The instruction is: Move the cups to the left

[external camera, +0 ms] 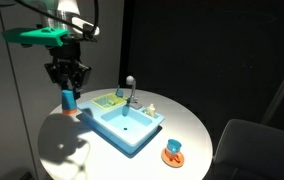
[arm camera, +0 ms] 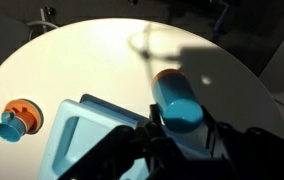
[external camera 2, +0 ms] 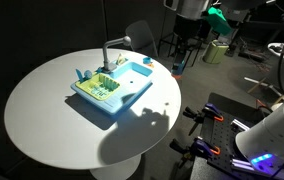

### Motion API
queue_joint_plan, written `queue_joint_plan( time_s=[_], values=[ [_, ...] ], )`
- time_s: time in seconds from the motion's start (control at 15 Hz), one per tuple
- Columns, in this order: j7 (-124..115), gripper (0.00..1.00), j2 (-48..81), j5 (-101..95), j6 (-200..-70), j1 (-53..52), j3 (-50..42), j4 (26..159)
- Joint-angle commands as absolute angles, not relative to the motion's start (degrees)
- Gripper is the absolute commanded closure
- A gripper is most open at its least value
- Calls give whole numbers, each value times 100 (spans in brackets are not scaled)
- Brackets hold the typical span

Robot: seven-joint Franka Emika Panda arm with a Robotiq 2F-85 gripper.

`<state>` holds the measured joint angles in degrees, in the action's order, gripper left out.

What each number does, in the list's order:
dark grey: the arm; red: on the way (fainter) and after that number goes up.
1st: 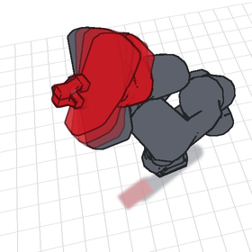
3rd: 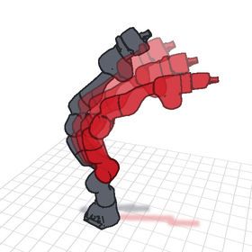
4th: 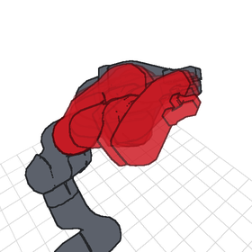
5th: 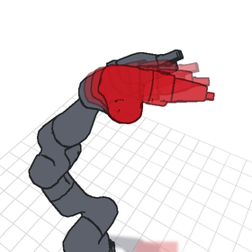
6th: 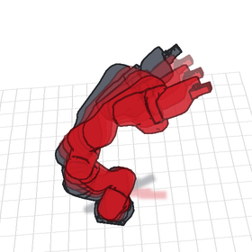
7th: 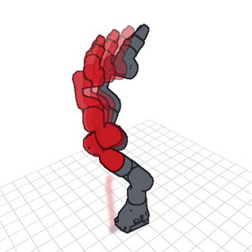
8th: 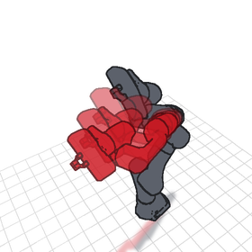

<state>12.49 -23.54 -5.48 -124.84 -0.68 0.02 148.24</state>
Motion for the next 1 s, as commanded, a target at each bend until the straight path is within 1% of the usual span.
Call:
queue_joint_plan(
  time_s=[0.0,0.47,0.93],
  values=[
    [1306,86,-2268,-597,-13033,-262,47,15090],
    [1449,86,-1618,-492,-14255,-478,27,15427],
    [1671,86,-693,-218,-15295,-656,61,15473]
  ],
)
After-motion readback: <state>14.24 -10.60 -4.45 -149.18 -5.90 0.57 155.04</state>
